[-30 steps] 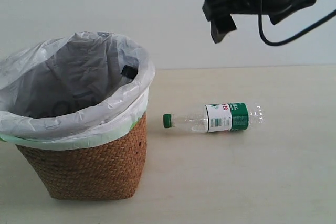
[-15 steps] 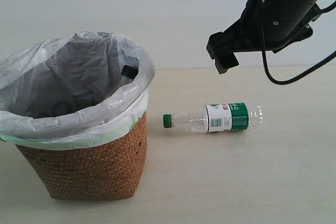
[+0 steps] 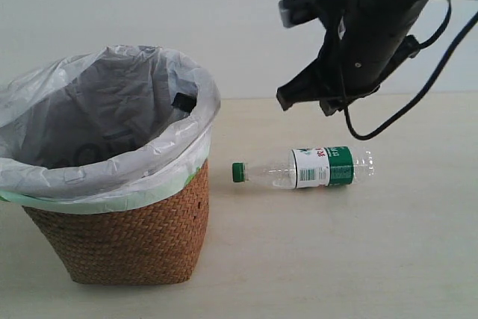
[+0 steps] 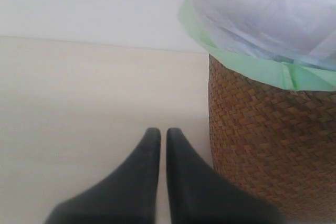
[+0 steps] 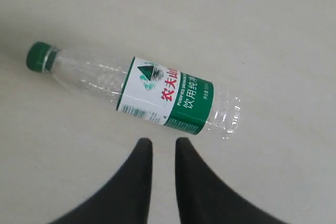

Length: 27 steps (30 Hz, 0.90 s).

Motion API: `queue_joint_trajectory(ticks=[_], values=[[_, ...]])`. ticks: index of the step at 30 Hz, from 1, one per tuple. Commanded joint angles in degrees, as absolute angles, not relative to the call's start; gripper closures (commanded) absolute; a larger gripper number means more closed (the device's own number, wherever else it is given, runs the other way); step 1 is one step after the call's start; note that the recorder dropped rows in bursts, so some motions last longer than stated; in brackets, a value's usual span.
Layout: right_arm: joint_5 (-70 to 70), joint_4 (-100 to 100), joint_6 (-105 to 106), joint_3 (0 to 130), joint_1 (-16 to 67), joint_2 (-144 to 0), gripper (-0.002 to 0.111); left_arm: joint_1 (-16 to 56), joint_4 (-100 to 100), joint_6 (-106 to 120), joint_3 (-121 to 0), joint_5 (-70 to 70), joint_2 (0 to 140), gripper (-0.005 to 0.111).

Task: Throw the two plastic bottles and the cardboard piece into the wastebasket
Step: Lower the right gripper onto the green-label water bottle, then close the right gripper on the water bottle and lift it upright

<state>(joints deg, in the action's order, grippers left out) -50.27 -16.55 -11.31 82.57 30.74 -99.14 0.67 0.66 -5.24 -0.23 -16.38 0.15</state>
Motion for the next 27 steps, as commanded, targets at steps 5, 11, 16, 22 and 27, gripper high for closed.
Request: queue_joint_trajectory(ticks=[5,11,16,22,27], values=[[-52.5,-25.2,-3.0,89.4,30.2,-109.6,0.044,0.5,0.9,-5.6,0.0,-15.9,0.0,0.103],[-52.0,-31.2,4.8,91.0,30.2,-114.9,0.052,0.5,0.9,-5.6,0.0,-15.9,0.0,0.103],[-51.6,-31.2,10.1,91.0,30.2,-117.2,0.046,0.5,0.9,-5.6,0.0,-15.9,0.0,0.103],[-51.4,-31.2,12.5,90.7,30.2,-119.4,0.041,0.5,0.9,-5.6,0.0,-15.9,0.0,0.103],[-49.7,-31.0,12.5,90.7,30.2,-123.2,0.041,0.5,0.9,-5.6,0.0,-15.9,0.0,0.103]])
